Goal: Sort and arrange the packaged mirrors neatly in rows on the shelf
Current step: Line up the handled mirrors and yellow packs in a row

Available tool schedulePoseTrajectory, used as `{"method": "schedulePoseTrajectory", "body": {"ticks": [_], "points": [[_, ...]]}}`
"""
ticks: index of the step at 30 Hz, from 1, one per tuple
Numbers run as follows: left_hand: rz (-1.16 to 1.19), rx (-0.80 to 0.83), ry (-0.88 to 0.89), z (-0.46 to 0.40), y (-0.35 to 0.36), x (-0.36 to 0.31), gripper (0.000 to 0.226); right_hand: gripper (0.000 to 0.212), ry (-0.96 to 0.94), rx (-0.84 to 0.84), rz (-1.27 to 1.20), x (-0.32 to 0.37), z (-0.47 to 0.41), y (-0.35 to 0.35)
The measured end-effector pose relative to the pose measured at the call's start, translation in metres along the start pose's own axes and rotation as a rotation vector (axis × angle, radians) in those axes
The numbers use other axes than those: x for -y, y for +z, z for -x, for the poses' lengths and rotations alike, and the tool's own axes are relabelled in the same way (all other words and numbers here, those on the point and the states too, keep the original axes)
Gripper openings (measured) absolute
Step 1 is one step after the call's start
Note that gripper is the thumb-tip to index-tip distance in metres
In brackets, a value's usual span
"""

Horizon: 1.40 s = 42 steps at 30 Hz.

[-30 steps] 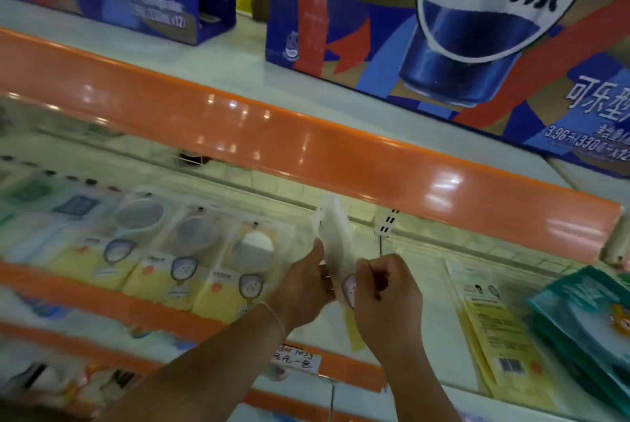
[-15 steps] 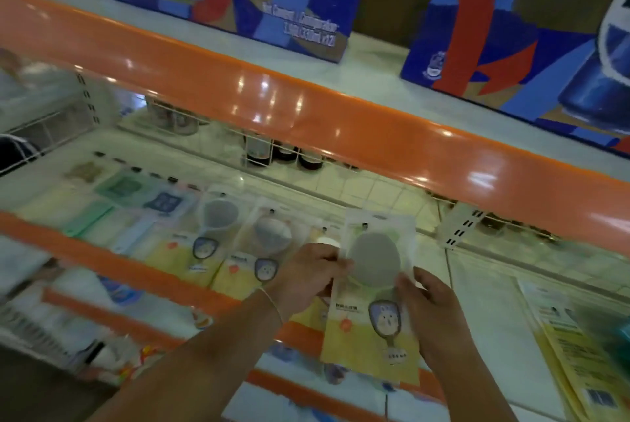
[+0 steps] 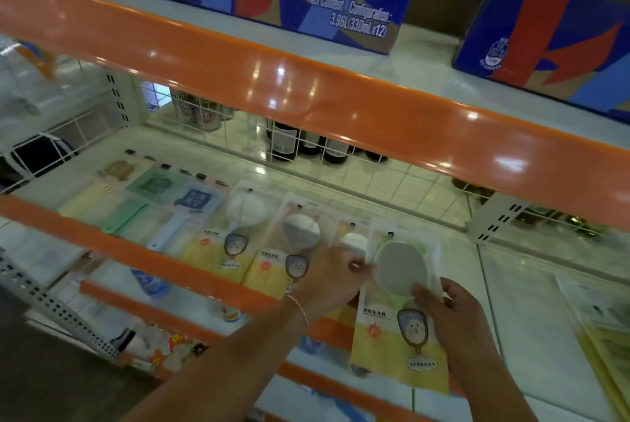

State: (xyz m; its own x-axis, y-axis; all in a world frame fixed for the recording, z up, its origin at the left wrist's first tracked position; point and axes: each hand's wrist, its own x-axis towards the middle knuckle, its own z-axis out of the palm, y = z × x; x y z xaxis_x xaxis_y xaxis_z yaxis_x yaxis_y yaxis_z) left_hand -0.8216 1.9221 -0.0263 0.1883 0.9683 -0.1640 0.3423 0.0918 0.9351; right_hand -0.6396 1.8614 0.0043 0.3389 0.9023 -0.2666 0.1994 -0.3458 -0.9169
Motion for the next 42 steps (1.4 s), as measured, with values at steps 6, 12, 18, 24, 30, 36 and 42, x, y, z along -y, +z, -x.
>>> {"method": "schedulePoseTrajectory", "body": {"ticks": [6,12,18,24,30,36,42], "points": [[-0.494,-0.236,0.576,-0.004,0.008,0.023,0.02,0.014,0.041,-0.153,-0.032,-0.015,-0.042,-0.038],[-0.875,-0.159,0.602,-0.005,0.032,0.046,0.047,0.019,0.081,-0.132,0.05,-0.034,-0.075,-0.046],[-0.969,-0.126,0.542,-0.006,0.034,0.052,0.051,0.031,0.034,-0.092,0.421,-0.039,-0.081,-0.04],[-0.968,-0.12,0.549,-0.006,0.034,0.054,0.049,0.049,-0.103,-0.096,0.807,-0.047,-0.069,-0.03],[-0.976,-0.131,0.531,-0.007,0.035,0.054,0.047,0.056,-0.138,-0.079,0.857,-0.053,-0.058,-0.022],[-0.973,-0.127,0.537,-0.006,0.034,0.054,0.044,0.045,-0.249,-0.149,0.932,-0.068,-0.062,-0.016],[-0.968,-0.114,0.525,-0.007,0.033,0.053,0.047,0.039,-0.422,-0.129,0.85,-0.085,-0.069,-0.012]]}}
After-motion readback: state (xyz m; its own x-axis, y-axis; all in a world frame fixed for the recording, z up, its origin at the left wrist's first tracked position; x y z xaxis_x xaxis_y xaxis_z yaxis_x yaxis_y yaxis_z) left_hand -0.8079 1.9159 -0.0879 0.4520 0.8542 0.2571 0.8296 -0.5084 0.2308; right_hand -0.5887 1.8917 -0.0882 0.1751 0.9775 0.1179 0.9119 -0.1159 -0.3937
